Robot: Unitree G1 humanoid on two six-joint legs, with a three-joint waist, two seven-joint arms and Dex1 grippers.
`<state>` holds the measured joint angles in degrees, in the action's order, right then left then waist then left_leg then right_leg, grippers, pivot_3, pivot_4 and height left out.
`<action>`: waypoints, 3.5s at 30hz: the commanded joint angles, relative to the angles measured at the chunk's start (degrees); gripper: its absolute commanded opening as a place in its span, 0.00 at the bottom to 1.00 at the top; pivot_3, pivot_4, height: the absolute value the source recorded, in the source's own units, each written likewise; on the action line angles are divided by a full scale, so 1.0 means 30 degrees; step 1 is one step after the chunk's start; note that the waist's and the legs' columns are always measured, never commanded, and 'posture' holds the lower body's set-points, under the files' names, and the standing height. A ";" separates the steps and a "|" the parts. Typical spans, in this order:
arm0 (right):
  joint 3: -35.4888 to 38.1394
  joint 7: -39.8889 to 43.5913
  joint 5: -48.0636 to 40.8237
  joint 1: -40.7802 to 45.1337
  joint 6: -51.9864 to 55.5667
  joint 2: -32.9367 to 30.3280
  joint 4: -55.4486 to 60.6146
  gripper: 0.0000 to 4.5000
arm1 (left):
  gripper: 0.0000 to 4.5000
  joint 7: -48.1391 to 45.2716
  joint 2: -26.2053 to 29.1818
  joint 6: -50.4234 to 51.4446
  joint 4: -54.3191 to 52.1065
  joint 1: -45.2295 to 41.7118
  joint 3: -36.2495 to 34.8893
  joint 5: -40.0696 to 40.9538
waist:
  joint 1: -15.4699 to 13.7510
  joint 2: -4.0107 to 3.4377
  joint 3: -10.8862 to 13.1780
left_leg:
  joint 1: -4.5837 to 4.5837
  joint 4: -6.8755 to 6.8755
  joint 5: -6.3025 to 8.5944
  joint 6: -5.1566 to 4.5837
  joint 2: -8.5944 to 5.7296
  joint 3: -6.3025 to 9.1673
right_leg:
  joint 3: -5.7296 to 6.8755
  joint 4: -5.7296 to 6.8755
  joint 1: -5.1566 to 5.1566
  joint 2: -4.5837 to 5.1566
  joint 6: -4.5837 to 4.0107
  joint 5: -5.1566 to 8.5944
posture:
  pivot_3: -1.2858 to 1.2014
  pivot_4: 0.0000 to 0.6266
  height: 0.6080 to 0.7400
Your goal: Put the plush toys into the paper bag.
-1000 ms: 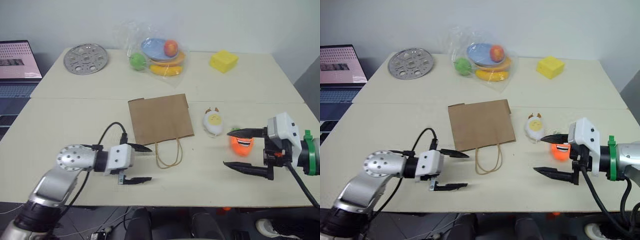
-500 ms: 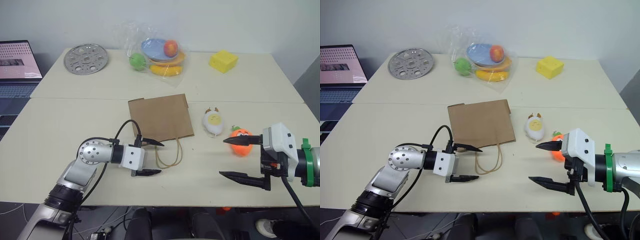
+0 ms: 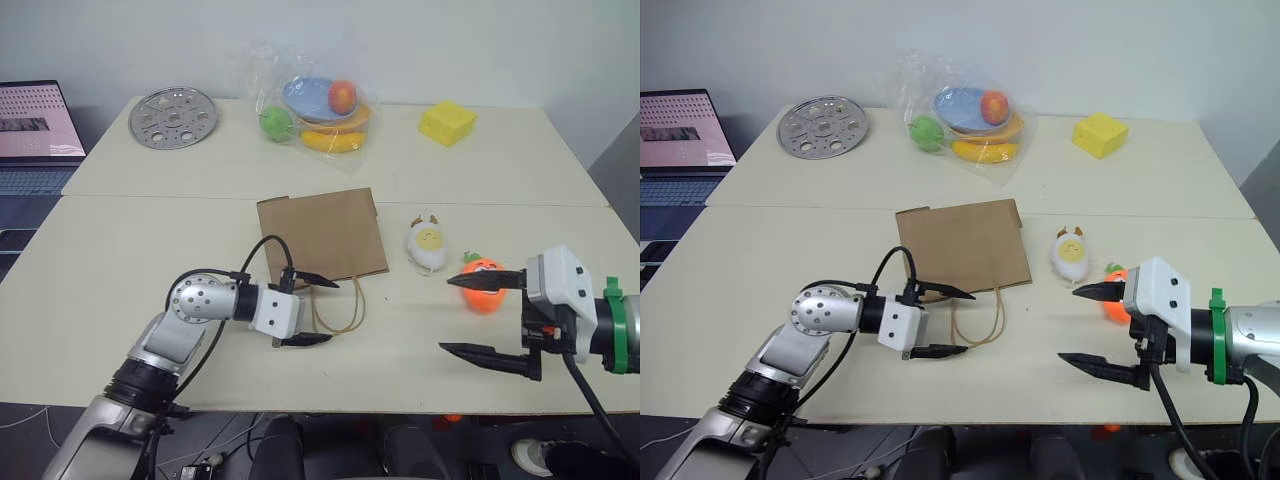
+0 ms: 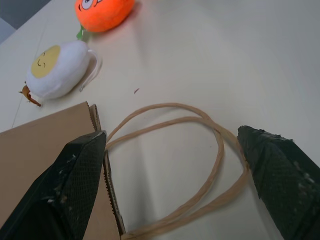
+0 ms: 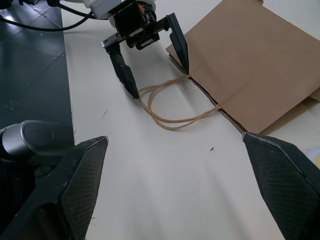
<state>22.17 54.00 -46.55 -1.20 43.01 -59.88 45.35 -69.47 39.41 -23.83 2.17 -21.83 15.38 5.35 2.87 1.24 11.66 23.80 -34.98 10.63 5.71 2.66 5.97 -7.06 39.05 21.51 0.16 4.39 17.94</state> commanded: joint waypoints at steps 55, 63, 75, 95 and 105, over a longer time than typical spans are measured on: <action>-0.4519 -0.4891 0.1277 0.3380 0.0233 0.2409 -0.0098 0.94 | 0.00 0.0023 -0.0163 2.1315 -0.2202 -0.3815 -0.4553 1.3454 | -0.0164 0.0001 -0.0002 | 0.0010 -0.0015 0.0000 0.0001 -0.0004 0.0064 | 0.0056 -0.0004 -0.0023 -0.0008 0.0095 0.0033 | 0.52 0.24 1.00; -1.1023 -0.8237 0.5801 0.6496 -0.0076 0.7306 -0.2596 0.40 | 0.00 0.2349 -0.1163 2.5215 -0.2297 -0.5391 -0.5942 1.5649 | 0.0119 0.0004 0.0001 | 0.0019 -0.0001 -0.0001 0.0002 0.0001 0.0105 | 0.0084 0.0014 0.0001 -0.0021 0.0085 0.0026 | 0.52 0.24 1.00; -1.3326 -1.1525 1.0596 0.8655 -0.1421 1.3648 -0.8458 0.01 | 0.00 0.3451 -0.1495 2.6053 -0.3123 -0.5160 -0.6516 1.6003 | 0.0122 0.0002 0.0001 | 0.0032 0.0035 -0.0001 0.0006 0.0003 0.0125 | 0.0110 0.0022 0.0026 -0.0017 0.0021 -0.0015 | 0.52 0.24 1.00; -1.3720 -1.4724 1.6002 0.9512 -0.5647 1.9080 -1.7472 0.01 | 0.00 0.9432 -0.3252 2.7364 -0.0263 -1.0357 -1.1787 2.0141 | 0.0158 0.0007 0.0000 | 0.0028 0.0036 -0.0004 0.0012 -0.0001 0.0137 | 0.0124 0.0093 0.0055 -0.0012 0.0047 -0.0037 | 0.52 0.24 1.00; -1.2997 -1.4748 1.6099 0.9819 -0.5238 1.9811 -1.7787 0.01 | 0.00 0.8106 -0.2541 2.6033 -0.0756 -1.1350 -1.1439 1.9344 | 0.0322 0.0007 0.0001 | 0.0027 0.0044 -0.0007 0.0017 -0.0002 0.0131 | 0.0119 0.0163 0.0094 -0.0015 0.0046 -0.0036 | 0.52 0.24 1.00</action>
<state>-17.73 9.86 1.08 28.09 26.67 -0.48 -7.26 -43.31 30.59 56.65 2.74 -55.43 -18.21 63.31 3.84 1.27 11.66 23.88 -34.84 10.61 5.76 2.65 6.36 -6.70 39.54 21.79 0.11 4.53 17.84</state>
